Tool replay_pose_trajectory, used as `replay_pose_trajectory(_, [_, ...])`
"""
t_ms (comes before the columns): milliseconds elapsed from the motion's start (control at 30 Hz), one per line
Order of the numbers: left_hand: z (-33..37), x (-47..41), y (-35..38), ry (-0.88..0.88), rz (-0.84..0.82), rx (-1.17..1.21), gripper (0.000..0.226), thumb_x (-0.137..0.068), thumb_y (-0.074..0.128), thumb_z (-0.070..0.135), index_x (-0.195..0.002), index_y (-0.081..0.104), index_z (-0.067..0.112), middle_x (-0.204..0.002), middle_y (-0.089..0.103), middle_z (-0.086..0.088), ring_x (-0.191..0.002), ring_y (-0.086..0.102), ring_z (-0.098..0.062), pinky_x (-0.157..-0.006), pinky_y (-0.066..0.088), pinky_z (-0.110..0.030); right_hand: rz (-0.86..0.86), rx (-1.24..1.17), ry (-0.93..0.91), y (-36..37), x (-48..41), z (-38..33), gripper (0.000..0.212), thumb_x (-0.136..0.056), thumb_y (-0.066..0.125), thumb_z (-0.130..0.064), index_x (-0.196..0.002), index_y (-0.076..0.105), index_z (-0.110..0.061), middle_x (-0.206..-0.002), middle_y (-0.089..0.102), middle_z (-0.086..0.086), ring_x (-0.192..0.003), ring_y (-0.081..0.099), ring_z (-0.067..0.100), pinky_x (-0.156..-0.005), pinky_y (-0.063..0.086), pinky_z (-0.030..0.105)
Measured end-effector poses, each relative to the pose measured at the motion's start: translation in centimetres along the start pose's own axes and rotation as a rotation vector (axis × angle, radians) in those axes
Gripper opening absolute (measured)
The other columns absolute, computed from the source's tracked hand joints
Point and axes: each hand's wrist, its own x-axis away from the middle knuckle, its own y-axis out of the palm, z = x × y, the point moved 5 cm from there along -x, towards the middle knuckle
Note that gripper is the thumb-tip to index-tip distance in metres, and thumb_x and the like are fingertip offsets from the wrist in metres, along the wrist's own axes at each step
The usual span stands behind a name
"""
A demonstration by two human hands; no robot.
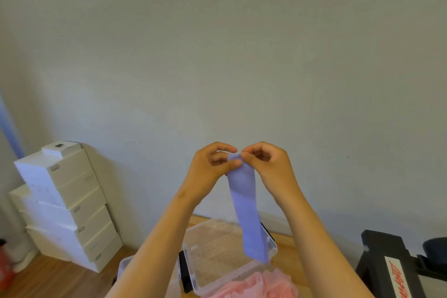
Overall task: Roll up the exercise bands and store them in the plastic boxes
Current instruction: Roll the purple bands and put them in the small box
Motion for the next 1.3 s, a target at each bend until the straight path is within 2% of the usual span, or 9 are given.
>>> replay_pose_trajectory(100, [-0.2, -0.1, -0.5, -0.008, 0.095, 0.077, 0.004, -0.085, 0.069, -0.001, -0.088, 0.069, 0.001, -0.073, 0.073, -0.008, -0.066, 0.068, -0.015, -0.064, 0.053, -0.024, 0.041, -0.008, -0.015, -0.4, -0.2, -0.3, 0.011, -0.083, 0.068, -0.005, -0.077, 0.07, -0.015, -0.077, 0.069, -0.002, -0.074, 0.064, 0.009, -0.069, 0.051, 0.018])
replay_pose_trajectory(200, [0.2, -0.4, 0.0, 0.0, 0.112, 0.108, 0.002, -0.086, 0.068, -0.002, -0.085, 0.069, -0.001, -0.073, 0.073, -0.007, -0.066, 0.069, -0.015, -0.063, 0.055, -0.024, 0.03, -0.032, 0.013, -0.8, -0.4, 0.0, 0.011, -0.084, 0.07, -0.009, -0.08, 0.07, -0.019, -0.08, 0.07, -0.005, -0.078, 0.065, 0.007, -0.073, 0.053, 0.02])
replay_pose_trajectory(333, [0.7, -0.6, 0.3, 0.013, 0.105, 0.107, 0.004, -0.084, 0.07, 0.0, -0.081, 0.07, 0.003, -0.075, 0.074, -0.01, -0.071, 0.07, -0.018, -0.067, 0.056, -0.024, -0.059, -0.067, 0.097, -1.2, -0.3, 0.8, 0.004, -0.085, 0.069, -0.011, -0.081, 0.071, -0.012, -0.084, 0.073, 0.008, -0.083, 0.069, 0.021, -0.078, 0.058, 0.036])
replay_pose_trajectory(533, [1.2, -0.8, -0.1, 0.016, 0.105, 0.098, 0.007, -0.081, 0.074, 0.001, -0.079, 0.07, 0.006, -0.073, 0.074, -0.009, -0.07, 0.071, -0.018, -0.065, 0.054, -0.021, -0.068, -0.089, 0.101, -1.3, -0.4, 0.5, 0.008, -0.085, 0.069, -0.009, -0.083, 0.068, -0.002, -0.08, 0.072, 0.01, -0.073, 0.069, 0.015, -0.064, 0.055, 0.023])
replay_pose_trajectory(700, [1.3, -1.0, -0.9, 0.011, 0.111, 0.109, 0.005, -0.081, 0.073, 0.001, -0.084, 0.071, 0.005, -0.078, 0.075, -0.012, -0.074, 0.072, -0.022, -0.07, 0.056, -0.023, -0.078, -0.107, 0.13, -1.3, -0.6, 0.9, 0.02, -0.084, 0.069, -0.005, -0.085, 0.06, 0.012, -0.078, 0.066, 0.025, -0.071, 0.066, 0.02, -0.062, 0.053, 0.022])
replay_pose_trajectory(800, [1.1, -0.9, -1.1, -0.011, 0.066, 0.099, 0.009, -0.082, 0.073, 0.001, -0.09, 0.071, 0.005, -0.08, 0.075, -0.011, -0.077, 0.073, -0.022, -0.072, 0.057, -0.025, -0.059, -0.087, 0.108, -1.3, -0.8, 0.6, 0.017, -0.085, 0.069, -0.007, -0.087, 0.062, 0.009, -0.085, 0.067, 0.028, -0.077, 0.067, 0.028, -0.064, 0.054, 0.022])
replay_pose_trajectory(933, [1.4, -0.8, -0.9, -0.012, 0.043, 0.082, 0.007, -0.082, 0.072, -0.002, -0.081, 0.07, 0.006, -0.071, 0.074, -0.006, -0.069, 0.071, -0.018, -0.066, 0.055, -0.022, -0.075, -0.081, 0.099, -1.4, -1.0, 0.2, 0.018, -0.085, 0.069, -0.009, -0.09, 0.063, 0.008, -0.088, 0.069, 0.023, -0.084, 0.07, 0.029, -0.069, 0.057, 0.025])
replay_pose_trajectory(1100, [1.9, -1.0, -0.8, 0.002, 0.014, 0.038, 0.005, -0.081, 0.073, 0.0, -0.079, 0.071, 0.005, -0.069, 0.072, -0.008, -0.066, 0.068, -0.017, -0.064, 0.054, -0.023, -0.115, -0.061, 0.099, -1.7, -1.0, -0.4, 0.012, -0.086, 0.067, -0.008, -0.083, 0.061, 0.002, -0.083, 0.069, 0.023, -0.079, 0.07, 0.029, -0.067, 0.058, 0.031])
replay_pose_trajectory(1300, [2.2, -0.9, -0.8, 0.018, 0.008, 0.023, 0.007, -0.081, 0.073, 0.001, -0.077, 0.071, 0.005, -0.067, 0.071, -0.008, -0.064, 0.066, -0.017, -0.063, 0.053, -0.022, -0.118, -0.061, 0.089, -2.0, -0.9, -1.0, 0.01, -0.084, 0.07, -0.006, -0.078, 0.063, -0.003, -0.077, 0.068, 0.018, -0.07, 0.067, 0.02, -0.063, 0.055, 0.025])
